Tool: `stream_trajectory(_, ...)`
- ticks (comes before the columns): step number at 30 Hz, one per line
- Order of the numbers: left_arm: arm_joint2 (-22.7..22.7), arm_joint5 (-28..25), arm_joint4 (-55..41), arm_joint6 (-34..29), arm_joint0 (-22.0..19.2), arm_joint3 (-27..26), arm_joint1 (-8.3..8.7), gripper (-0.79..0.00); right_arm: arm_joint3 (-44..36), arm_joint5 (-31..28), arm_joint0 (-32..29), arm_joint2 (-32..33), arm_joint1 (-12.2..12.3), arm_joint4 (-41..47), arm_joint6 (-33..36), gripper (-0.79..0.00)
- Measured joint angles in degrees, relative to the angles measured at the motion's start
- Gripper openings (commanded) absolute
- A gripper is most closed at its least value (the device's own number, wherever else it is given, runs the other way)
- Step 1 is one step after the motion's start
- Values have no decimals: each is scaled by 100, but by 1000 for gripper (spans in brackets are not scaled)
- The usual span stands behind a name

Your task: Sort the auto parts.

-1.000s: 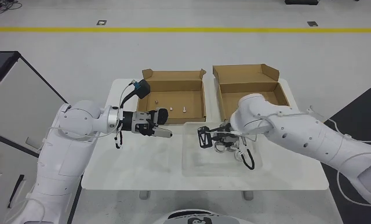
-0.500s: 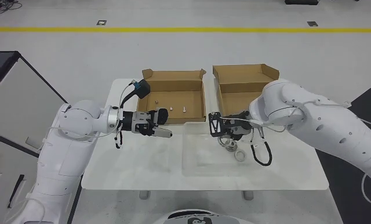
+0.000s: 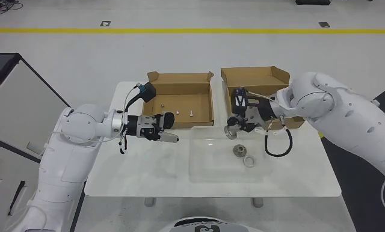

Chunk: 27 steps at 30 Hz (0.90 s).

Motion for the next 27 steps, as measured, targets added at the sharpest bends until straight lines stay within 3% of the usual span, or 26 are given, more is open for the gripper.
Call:
stream_trajectory(9,0,0,0,0,0,0,0,0,438,-713,-374,15,50,2533,-173,-785)
stream_trajectory(27,0,0,0,0,0,0,0,0,-694,-942,193,-597,-186,5790,-407,-785)
